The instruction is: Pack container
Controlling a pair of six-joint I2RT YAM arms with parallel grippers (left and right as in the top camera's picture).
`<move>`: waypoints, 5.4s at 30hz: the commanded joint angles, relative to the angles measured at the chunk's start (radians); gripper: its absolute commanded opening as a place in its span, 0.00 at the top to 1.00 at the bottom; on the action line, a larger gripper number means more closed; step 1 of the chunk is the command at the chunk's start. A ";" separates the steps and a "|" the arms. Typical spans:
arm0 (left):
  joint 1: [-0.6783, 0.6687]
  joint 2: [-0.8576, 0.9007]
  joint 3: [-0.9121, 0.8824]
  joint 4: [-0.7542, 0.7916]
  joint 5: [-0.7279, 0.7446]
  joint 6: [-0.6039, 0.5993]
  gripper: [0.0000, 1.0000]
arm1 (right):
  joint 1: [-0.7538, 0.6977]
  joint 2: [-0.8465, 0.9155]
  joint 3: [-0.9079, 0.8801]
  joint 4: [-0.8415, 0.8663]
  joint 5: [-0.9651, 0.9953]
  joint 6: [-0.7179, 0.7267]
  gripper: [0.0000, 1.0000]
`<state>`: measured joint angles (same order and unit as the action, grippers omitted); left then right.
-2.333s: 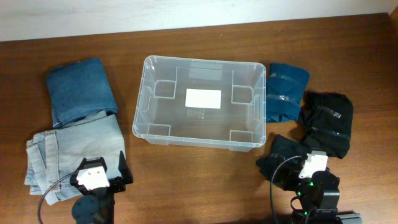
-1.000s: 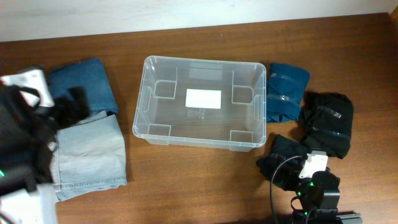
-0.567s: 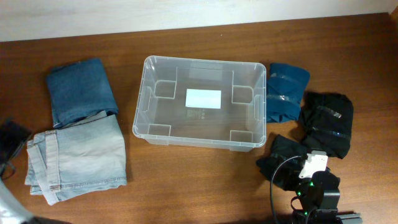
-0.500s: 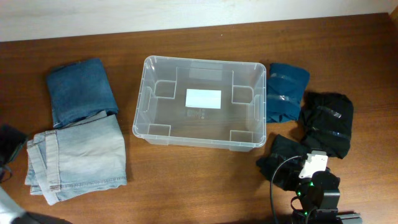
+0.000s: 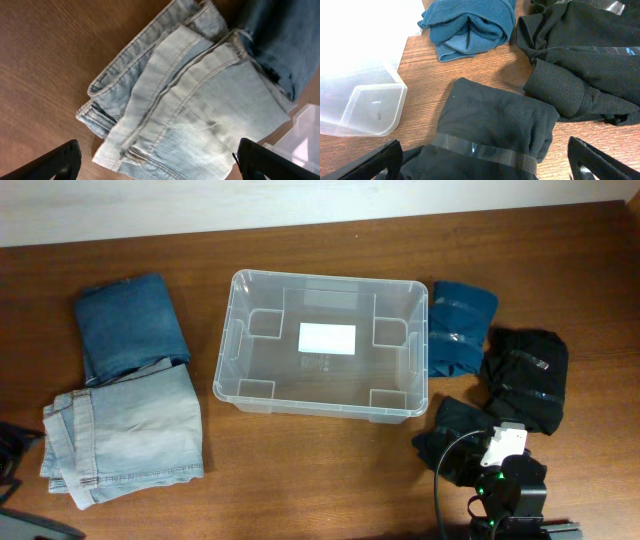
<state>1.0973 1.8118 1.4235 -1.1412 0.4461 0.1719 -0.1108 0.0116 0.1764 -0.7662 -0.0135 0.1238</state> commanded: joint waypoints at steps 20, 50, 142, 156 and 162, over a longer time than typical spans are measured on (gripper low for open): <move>0.066 0.207 -0.050 0.054 0.060 0.148 0.01 | -0.001 -0.007 -0.009 0.000 -0.002 -0.004 0.02; -0.046 0.381 -0.050 0.106 0.136 0.147 0.46 | -0.001 -0.007 -0.009 0.000 -0.002 -0.004 0.02; -0.080 0.038 -0.460 0.389 -0.076 -0.042 0.33 | -0.001 -0.007 -0.009 0.000 -0.002 -0.004 0.02; -0.033 0.038 -0.460 0.420 -0.025 -0.112 0.07 | -0.001 -0.007 -0.009 0.000 -0.002 -0.004 0.02; 0.036 0.038 -0.460 0.438 0.063 -0.116 0.07 | -0.001 -0.007 -0.009 0.000 -0.002 -0.004 0.02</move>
<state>1.0954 1.7981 0.9993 -0.7109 0.5282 0.0658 -0.1108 0.0116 0.1764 -0.7662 -0.0135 0.1238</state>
